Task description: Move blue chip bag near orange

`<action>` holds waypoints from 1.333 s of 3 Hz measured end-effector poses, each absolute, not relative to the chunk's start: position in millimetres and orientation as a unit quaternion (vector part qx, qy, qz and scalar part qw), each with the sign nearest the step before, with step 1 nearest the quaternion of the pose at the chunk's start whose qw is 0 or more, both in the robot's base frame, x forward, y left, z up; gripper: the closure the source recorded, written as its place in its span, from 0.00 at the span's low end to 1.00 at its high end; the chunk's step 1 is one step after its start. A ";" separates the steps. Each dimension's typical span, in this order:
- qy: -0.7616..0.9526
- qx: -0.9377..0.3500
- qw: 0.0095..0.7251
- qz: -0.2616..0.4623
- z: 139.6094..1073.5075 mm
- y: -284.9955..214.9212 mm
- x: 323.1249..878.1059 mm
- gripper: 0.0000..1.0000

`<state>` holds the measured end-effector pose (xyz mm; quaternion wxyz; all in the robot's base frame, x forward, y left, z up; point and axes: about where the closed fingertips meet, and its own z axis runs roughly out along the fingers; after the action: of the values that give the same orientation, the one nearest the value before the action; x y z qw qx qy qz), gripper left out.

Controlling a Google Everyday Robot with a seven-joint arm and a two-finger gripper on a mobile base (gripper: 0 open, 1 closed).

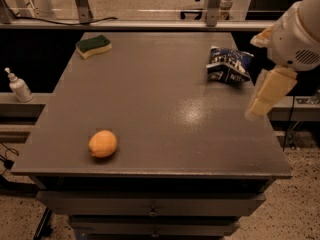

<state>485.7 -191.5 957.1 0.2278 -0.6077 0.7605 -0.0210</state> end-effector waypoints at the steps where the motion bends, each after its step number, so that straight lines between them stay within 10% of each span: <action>1: 0.749 -0.607 0.266 -0.007 941.1 -180.8 524.0 0.00; 4: 0.736 -0.595 0.323 0.030 867.0 -194.8 643.9 0.00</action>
Offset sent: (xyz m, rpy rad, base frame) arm 0.1340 0.0053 -0.0706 0.2029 -0.1553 0.0568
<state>643.9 -194.8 867.0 0.3233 -0.5946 0.7356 0.0297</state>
